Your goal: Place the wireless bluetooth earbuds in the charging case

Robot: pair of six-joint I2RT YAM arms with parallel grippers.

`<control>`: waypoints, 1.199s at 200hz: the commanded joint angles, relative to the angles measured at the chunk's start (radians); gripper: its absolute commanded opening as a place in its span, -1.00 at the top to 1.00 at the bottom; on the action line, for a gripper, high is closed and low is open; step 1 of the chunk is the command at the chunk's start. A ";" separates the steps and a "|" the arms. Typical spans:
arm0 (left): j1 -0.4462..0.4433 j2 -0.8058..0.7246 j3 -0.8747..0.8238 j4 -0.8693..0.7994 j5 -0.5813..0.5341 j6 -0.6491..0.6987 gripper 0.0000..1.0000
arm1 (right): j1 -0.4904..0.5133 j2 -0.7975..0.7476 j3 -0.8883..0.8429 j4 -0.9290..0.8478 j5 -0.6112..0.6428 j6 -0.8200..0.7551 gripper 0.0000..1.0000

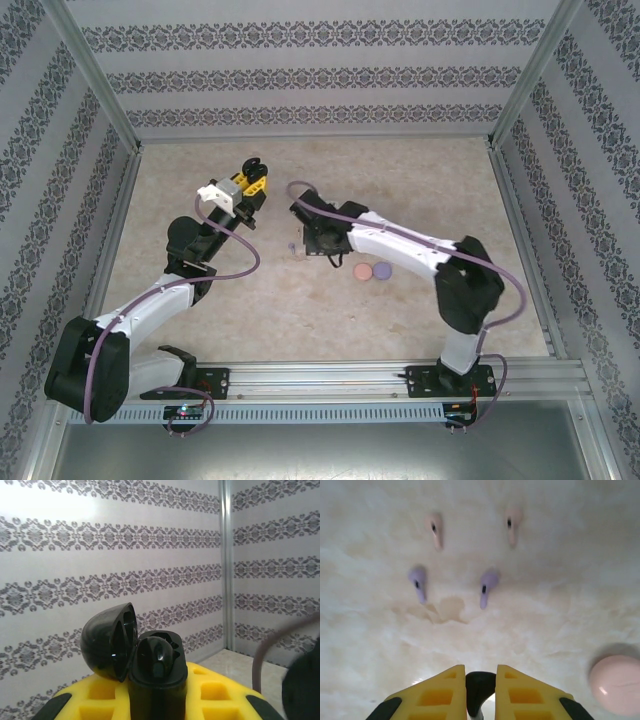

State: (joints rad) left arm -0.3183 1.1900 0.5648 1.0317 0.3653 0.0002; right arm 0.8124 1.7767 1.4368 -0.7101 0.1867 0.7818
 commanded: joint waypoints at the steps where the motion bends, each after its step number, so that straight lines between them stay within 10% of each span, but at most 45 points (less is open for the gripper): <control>1: 0.010 -0.024 0.041 -0.019 0.097 -0.032 1.00 | -0.031 -0.103 -0.016 0.011 0.056 -0.047 0.67; 240: -0.225 0.162 0.196 -0.098 0.293 0.064 1.00 | -0.012 -0.577 -0.132 0.454 -0.112 -0.386 0.63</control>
State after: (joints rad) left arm -0.5247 1.3399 0.7200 0.9218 0.6342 0.0456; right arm 0.7887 1.2087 1.3277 -0.3229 0.0982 0.4248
